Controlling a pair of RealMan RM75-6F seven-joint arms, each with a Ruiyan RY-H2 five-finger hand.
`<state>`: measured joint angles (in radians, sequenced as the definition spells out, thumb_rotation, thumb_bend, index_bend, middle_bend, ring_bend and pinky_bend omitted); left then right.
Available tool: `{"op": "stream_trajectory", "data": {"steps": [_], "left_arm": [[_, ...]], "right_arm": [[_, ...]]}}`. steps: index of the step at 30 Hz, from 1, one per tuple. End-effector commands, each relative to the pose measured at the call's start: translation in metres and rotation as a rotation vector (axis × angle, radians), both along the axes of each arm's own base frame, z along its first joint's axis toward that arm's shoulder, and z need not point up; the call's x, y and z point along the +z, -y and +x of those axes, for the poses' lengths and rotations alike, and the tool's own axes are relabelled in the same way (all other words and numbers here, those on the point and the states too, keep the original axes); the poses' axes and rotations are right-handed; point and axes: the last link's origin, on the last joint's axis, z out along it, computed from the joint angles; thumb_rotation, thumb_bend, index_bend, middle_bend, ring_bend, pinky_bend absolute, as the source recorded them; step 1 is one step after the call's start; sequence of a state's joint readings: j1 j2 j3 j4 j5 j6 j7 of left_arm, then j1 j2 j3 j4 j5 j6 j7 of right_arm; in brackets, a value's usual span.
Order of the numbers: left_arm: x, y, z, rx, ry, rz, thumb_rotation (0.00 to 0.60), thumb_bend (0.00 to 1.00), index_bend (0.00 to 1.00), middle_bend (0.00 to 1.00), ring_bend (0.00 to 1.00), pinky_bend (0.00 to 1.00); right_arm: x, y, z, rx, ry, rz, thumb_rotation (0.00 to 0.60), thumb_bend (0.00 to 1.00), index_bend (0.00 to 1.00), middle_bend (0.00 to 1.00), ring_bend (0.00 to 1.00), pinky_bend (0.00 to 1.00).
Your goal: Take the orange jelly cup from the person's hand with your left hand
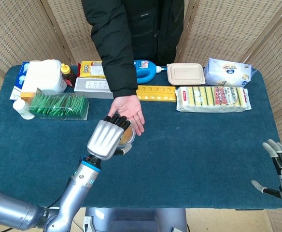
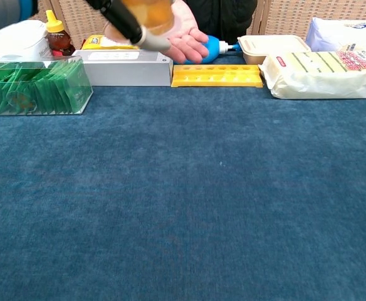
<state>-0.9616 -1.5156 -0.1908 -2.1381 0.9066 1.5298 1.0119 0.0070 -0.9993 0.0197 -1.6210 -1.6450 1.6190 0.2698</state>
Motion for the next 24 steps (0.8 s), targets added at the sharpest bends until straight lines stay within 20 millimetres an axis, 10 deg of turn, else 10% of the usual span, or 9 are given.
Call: {"op": "stream_trajectory", "data": {"steps": [1, 11, 24], "left_arm": [[-0.005, 0.001, -0.03, 0.015, -0.042, -0.013, 0.6, 0.21, 0.35, 0.42, 0.3, 0.45], [-0.025, -0.015, -0.102, 0.116, -0.112, -0.04, 0.6, 0.21, 0.35, 0.42, 0.3, 0.45], [-0.072, -0.067, -0.129, 0.2, -0.078, -0.066, 0.6, 0.21, 0.35, 0.42, 0.3, 0.45]], "right_arm": [[0.0, 0.0, 0.001, 0.001, 0.0, 0.001, 0.6, 0.08, 0.0, 0.0, 0.02, 0.0], [-0.004, -0.002, 0.003, 0.007, -0.011, 0.011, 0.6, 0.08, 0.0, 0.0, 0.02, 0.0], [-0.009, 0.001, 0.003, 0.001, -0.026, 0.026, 0.6, 0.08, 0.0, 0.0, 0.02, 0.0]]}}
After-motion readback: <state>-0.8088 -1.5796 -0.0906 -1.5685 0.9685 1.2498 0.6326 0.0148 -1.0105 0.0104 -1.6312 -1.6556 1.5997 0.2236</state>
